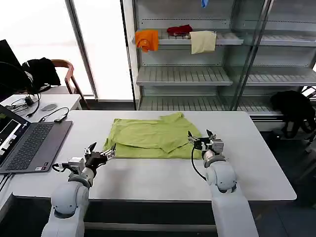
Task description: Fold and organize the clothes.
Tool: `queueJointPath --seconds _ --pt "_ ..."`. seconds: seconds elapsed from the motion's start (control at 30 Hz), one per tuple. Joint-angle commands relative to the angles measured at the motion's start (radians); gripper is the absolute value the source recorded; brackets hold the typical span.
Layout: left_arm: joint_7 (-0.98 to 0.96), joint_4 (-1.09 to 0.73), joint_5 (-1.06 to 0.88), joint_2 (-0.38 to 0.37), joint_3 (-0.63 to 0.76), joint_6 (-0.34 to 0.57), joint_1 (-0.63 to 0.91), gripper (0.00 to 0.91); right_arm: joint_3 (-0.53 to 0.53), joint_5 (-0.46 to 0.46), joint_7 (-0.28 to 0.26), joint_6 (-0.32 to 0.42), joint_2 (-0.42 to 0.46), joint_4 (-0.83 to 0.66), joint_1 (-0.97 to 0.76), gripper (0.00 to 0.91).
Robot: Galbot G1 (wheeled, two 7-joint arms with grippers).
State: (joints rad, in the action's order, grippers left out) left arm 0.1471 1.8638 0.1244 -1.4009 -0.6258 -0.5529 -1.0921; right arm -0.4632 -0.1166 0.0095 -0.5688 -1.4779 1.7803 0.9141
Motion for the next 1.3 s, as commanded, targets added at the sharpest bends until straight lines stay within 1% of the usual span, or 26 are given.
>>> queueJointPath --seconds 0.03,0.13,0.17,0.37,0.43,0.47,0.57,0.6,0.7,0.73,0.77,0.8,0.83,0.87,0.9,0.93,0.97,1.03,1.07,1.13,1.17,1.2,1.3 --pt "-0.001 0.014 -0.003 -0.001 -0.001 0.0 -0.017 0.907 -0.01 -0.027 -0.002 -0.009 0.014 0.05 0.031 0.907" --pt "-0.002 -0.003 -0.012 0.003 0.004 0.0 -0.019 0.907 -0.018 -0.018 -0.017 -0.008 0.019 0.075 0.082 0.907" --pt "-0.01 -0.015 -0.011 0.004 0.008 0.004 -0.016 0.907 -0.024 0.004 -0.021 -0.007 0.017 0.079 0.115 0.907" --pt "-0.027 -0.054 -0.009 0.005 0.016 0.008 0.001 0.907 -0.032 0.038 -0.024 0.011 0.014 0.063 0.16 0.897" --pt "-0.029 -0.064 -0.009 0.005 0.018 0.007 0.008 0.907 -0.028 0.048 -0.023 0.012 0.013 0.058 0.163 0.806" --pt "-0.029 -0.07 -0.01 0.004 0.02 0.006 0.013 0.907 -0.024 0.06 -0.025 0.014 0.012 0.05 0.165 0.746" --pt "-0.032 -0.091 -0.013 0.003 0.023 0.006 0.026 0.907 -0.016 0.078 -0.033 0.019 0.009 0.038 0.169 0.635" --pt "-0.033 -0.099 -0.014 0.003 0.022 0.007 0.03 0.907 -0.013 0.083 -0.035 0.021 0.008 0.033 0.169 0.514" --pt "-0.031 -0.125 -0.016 0.006 0.025 0.014 0.039 0.907 -0.009 0.1 -0.042 0.027 0.001 0.017 0.164 0.373" --pt "-0.031 -0.134 -0.016 0.007 0.024 0.018 0.042 0.897 -0.006 0.103 -0.044 0.028 0.0 0.012 0.161 0.312" --pt "-0.03 -0.138 -0.017 0.008 0.024 0.02 0.046 0.856 -0.003 0.107 -0.045 0.029 -0.001 0.008 0.158 0.272" --pt "-0.03 -0.147 -0.017 0.008 0.024 0.021 0.048 0.846 0.0 0.111 -0.049 0.029 -0.001 0.004 0.155 0.171" --pt "-0.029 -0.152 -0.019 0.009 0.024 0.021 0.051 0.846 0.003 0.115 -0.051 0.03 -0.002 0.0 0.152 0.141" --pt "-0.028 -0.159 -0.022 0.01 0.024 0.021 0.053 0.806 0.007 0.121 -0.054 0.031 -0.003 -0.005 0.149 0.081" --pt "-0.027 -0.163 -0.027 0.01 0.025 0.022 0.057 0.786 0.008 0.134 -0.058 0.033 -0.005 -0.011 0.147 0.06" --pt "-0.026 -0.173 -0.034 0.01 0.026 0.023 0.06 0.746 0.011 0.143 -0.062 0.035 -0.007 -0.019 0.144 0.01" --pt "-0.025 -0.176 -0.035 0.01 0.026 0.025 0.061 0.715 0.011 0.146 -0.064 0.035 -0.009 -0.021 0.144 0.0" --pt "-0.021 -0.184 -0.042 0.01 0.028 0.025 0.063 0.504 0.012 0.156 -0.071 0.036 -0.011 -0.028 0.142 0.0" --pt "-0.02 -0.186 -0.044 0.01 0.028 0.025 0.063 0.443 0.013 0.158 -0.076 0.037 -0.011 -0.03 0.142 0.0" --pt "-0.015 -0.191 -0.051 0.011 0.028 0.025 0.063 0.121 0.014 0.158 -0.081 0.038 -0.01 -0.031 0.141 0.0" --pt "-0.014 -0.192 -0.052 0.011 0.028 0.025 0.063 0.05 0.014 0.158 -0.082 0.038 -0.01 -0.031 0.141 0.0" --pt "-0.009 -0.192 -0.054 0.011 0.028 0.025 0.063 0.01 0.015 0.157 -0.083 0.037 -0.01 -0.029 0.14 0.0" --pt "0.002 -0.191 -0.054 0.011 0.027 0.025 0.059 0.01 0.016 0.155 -0.085 0.036 -0.009 -0.023 0.139 0.0"
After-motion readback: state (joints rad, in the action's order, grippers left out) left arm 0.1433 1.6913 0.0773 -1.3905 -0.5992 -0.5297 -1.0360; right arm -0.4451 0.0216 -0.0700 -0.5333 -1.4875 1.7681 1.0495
